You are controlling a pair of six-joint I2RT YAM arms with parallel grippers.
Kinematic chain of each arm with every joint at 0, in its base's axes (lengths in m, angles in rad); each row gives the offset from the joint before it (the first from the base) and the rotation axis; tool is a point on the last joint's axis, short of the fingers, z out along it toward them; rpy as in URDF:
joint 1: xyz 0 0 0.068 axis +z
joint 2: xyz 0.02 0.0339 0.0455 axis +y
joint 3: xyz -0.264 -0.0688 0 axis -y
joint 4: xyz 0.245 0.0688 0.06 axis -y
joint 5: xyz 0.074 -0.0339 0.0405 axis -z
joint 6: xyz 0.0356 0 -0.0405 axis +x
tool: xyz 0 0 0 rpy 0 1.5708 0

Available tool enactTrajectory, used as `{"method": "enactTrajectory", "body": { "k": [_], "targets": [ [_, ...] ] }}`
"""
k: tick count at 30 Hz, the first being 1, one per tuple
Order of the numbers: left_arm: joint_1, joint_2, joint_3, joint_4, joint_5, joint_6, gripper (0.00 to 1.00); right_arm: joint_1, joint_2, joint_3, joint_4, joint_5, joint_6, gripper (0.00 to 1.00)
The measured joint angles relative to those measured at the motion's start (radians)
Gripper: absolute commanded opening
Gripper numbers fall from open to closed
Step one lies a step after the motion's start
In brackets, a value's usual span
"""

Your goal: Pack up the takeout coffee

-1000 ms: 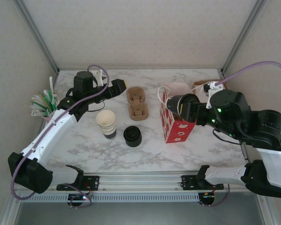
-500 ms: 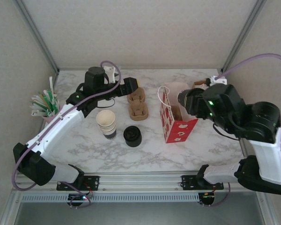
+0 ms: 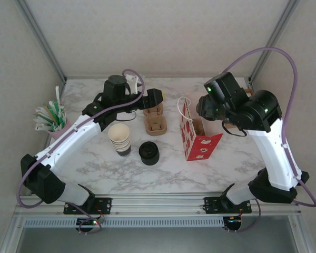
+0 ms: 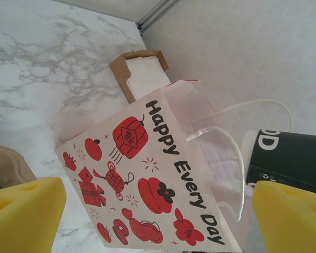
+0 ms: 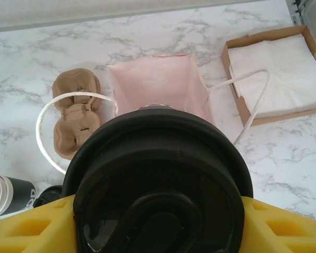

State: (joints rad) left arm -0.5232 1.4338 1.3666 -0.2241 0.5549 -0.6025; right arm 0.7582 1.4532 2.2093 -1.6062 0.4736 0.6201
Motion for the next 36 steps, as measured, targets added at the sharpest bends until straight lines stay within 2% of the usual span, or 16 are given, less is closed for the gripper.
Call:
{"method": "enactTrajectory", "body": {
  "k": [7, 36],
  "targets": [
    [-0.006, 0.008, 0.000, 0.008, 0.003, 0.000, 0.91, -0.083, 0.003, -0.075, 0.000, -0.072, -0.037, 0.62],
    [-0.019, 0.015, 0.000, 0.025, 0.003, -0.003, 0.91, -0.198, 0.081, -0.289, -0.001, -0.244, -0.162, 0.62]
  ]
}}
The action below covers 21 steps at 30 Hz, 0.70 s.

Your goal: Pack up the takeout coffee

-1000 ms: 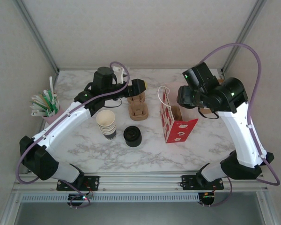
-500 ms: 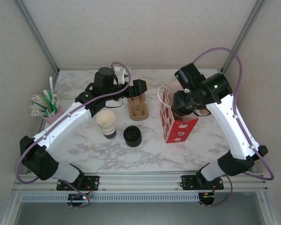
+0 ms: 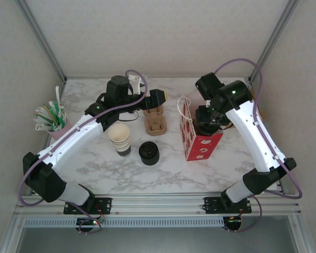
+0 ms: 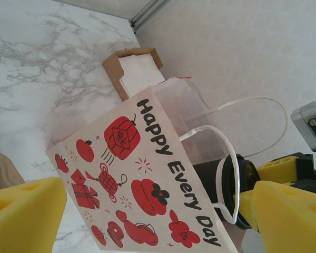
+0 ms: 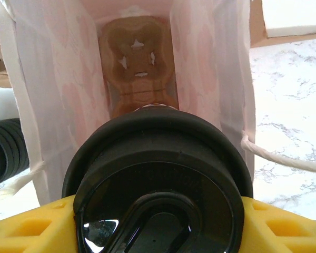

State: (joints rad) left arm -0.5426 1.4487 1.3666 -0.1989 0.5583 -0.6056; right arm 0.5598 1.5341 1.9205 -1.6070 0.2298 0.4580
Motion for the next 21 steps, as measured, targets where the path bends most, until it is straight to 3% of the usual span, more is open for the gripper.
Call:
{"method": "enactTrajectory", "body": {
  "k": [21],
  "targets": [
    [-0.017, 0.002, -0.001, 0.007, 0.008, -0.001, 0.88, -0.032, 0.035, -0.084, 0.007, -0.051, -0.042, 0.62]
  ]
}}
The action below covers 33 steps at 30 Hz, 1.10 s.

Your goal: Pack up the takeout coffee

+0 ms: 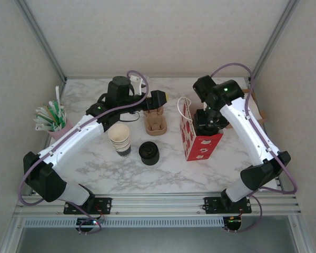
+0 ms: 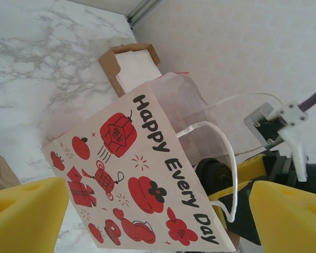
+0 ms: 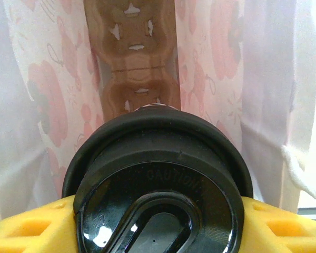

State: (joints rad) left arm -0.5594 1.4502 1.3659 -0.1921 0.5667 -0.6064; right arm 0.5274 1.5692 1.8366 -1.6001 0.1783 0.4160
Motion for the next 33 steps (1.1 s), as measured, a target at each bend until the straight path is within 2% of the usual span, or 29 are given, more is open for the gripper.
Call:
{"method": "enactTrajectory", "body": {
  "k": [8, 18, 33],
  "targets": [
    [-0.041, 0.000, -0.001, 0.031, 0.020, -0.011, 0.81, -0.014, 0.003, -0.030, 0.029, -0.024, -0.012, 0.62],
    [-0.046, 0.017, -0.001, 0.054, 0.023, -0.023, 0.77, -0.031, 0.020, -0.074, 0.073, -0.050, -0.021, 0.62],
    [-0.048, 0.040, -0.001, 0.058, 0.025, -0.026, 0.76, -0.050, 0.032, -0.096, 0.119, -0.078, -0.042, 0.61]
  ]
}}
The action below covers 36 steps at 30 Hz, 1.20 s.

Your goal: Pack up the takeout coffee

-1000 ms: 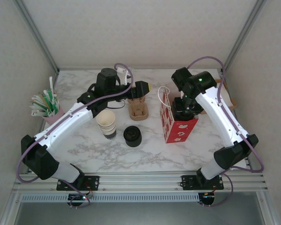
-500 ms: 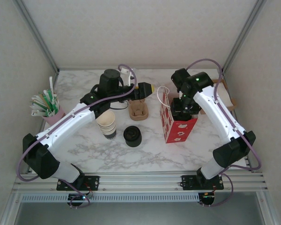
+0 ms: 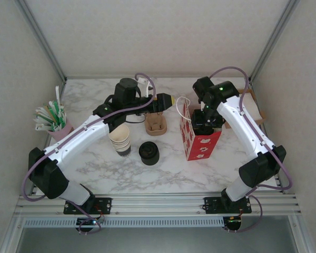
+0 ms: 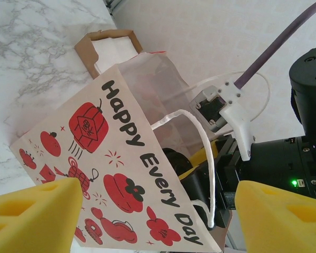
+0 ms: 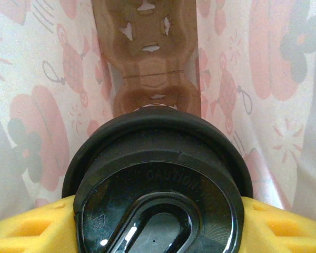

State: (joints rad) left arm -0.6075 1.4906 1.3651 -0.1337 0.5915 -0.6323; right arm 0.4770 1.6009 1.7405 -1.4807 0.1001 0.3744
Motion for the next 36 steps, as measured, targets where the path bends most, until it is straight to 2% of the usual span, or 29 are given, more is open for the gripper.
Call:
{"method": "enactTrajectory", "body": {
  "k": [8, 12, 14, 29, 36],
  "targets": [
    [0.000, 0.000, 0.000, 0.000, 0.000, 0.000, 0.75, -0.001, 0.000, -0.013, 0.022, -0.001, -0.006, 0.61],
    [0.000, 0.000, 0.000, 0.001, 0.000, -0.002, 0.63, -0.002, 0.000, -0.026, 0.045, -0.008, -0.009, 0.61],
    [0.000, 0.000, 0.000, 0.002, 0.000, -0.004, 0.60, -0.002, 0.000, -0.036, 0.054, -0.013, -0.009, 0.61],
    [-0.027, 0.000, -0.004, 0.003, 0.000, -0.008, 0.59, -0.011, -0.009, -0.084, 0.108, -0.023, -0.016, 0.61],
    [-0.037, 0.013, -0.005, 0.003, 0.000, -0.011, 0.54, -0.017, -0.010, -0.114, 0.124, -0.024, -0.016, 0.61]
  ]
}}
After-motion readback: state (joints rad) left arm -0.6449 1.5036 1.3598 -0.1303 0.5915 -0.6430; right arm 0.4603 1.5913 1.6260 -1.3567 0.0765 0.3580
